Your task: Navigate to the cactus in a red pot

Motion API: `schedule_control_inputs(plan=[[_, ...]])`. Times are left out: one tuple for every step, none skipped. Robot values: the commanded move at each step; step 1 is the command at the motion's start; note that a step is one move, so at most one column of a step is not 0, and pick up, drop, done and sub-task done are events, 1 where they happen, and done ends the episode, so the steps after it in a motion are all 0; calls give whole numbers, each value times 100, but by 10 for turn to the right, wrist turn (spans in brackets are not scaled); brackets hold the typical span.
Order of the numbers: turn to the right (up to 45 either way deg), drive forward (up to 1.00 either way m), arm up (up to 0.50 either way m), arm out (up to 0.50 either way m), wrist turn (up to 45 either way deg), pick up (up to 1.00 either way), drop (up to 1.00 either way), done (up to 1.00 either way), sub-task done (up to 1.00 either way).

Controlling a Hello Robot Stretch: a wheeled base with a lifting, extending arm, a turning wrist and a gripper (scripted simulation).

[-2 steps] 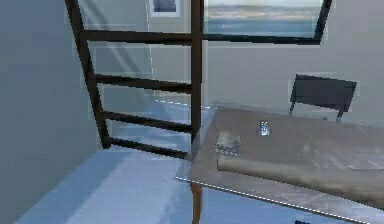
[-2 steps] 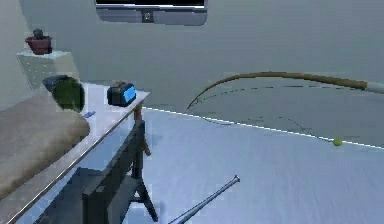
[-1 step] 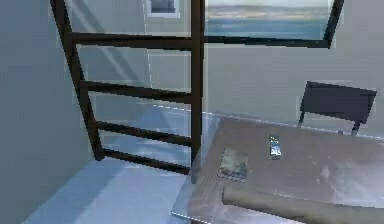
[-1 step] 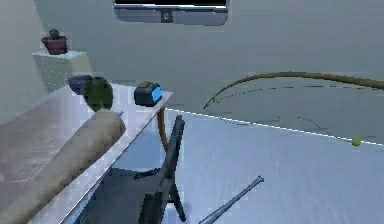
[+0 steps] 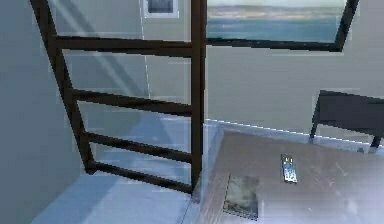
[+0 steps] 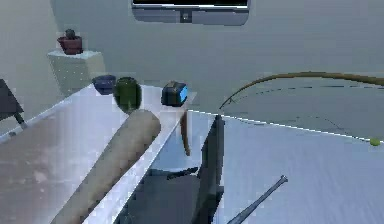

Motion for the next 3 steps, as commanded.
schedule_control_inputs(plan=[[450, 0, 0, 0, 0, 0, 0, 0, 0], [450, 0, 0, 0, 0, 0, 0, 0, 0], [450, 0, 0, 0, 0, 0, 0, 0, 0]])
